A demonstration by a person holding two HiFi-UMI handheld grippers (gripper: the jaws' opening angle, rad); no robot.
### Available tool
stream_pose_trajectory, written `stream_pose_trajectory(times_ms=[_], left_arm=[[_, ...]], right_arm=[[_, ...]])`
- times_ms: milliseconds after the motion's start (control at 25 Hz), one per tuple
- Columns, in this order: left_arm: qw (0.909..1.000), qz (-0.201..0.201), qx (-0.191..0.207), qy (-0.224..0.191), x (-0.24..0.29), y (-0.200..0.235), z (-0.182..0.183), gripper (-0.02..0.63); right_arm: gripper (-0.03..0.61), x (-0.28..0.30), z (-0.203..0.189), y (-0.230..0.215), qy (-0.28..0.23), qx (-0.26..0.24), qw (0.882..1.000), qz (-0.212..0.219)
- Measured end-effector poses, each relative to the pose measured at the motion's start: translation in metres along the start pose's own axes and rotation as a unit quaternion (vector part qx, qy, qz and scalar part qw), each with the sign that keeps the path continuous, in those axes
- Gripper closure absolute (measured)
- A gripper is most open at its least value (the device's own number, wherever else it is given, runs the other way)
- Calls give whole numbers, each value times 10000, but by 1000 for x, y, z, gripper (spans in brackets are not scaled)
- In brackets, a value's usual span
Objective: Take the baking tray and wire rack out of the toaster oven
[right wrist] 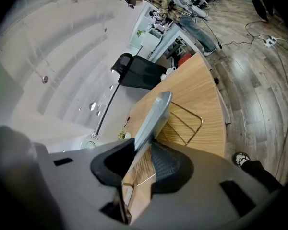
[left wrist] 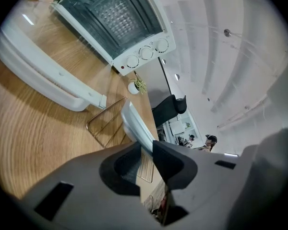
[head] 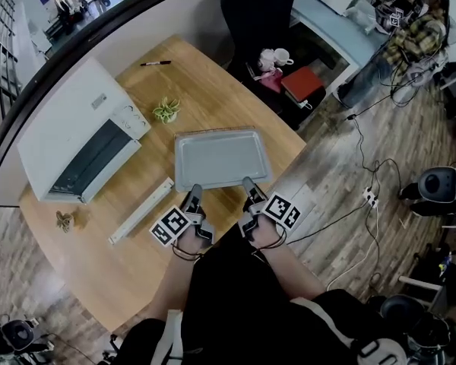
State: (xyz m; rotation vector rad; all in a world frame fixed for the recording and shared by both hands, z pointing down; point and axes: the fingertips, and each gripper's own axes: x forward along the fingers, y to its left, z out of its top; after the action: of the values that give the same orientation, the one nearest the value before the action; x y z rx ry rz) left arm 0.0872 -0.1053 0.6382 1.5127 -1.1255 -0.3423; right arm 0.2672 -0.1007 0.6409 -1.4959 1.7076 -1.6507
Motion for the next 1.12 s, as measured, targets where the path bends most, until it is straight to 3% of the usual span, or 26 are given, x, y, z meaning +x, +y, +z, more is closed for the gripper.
stream_pose_trajectory(times_ms=[240, 440, 520, 720, 920, 1120], left_arm=[[9995, 299, -59, 70, 10, 19, -1, 534], [9938, 999, -51, 495, 17, 35, -6, 517], [9913, 1145, -164, 623, 19, 36, -10, 429], [9858, 1444, -413, 746, 24, 44, -17, 346], [9829, 1582, -651, 684, 11, 53, -20, 328], [9855, 1468, -212, 826, -10, 52, -25, 328]], right_arm=[[465, 11, -6, -16, 161, 28, 9997, -153], [465, 22, -13, -26, 480, -101, 9974, -535], [374, 24, -17, -27, 622, -77, 9960, -638], [295, 24, -26, -36, 850, 77, 9915, -982], [307, 10, -47, -51, 1344, -346, 9823, -1258], [374, 1, -68, -40, 1668, -1363, 9708, -1052]])
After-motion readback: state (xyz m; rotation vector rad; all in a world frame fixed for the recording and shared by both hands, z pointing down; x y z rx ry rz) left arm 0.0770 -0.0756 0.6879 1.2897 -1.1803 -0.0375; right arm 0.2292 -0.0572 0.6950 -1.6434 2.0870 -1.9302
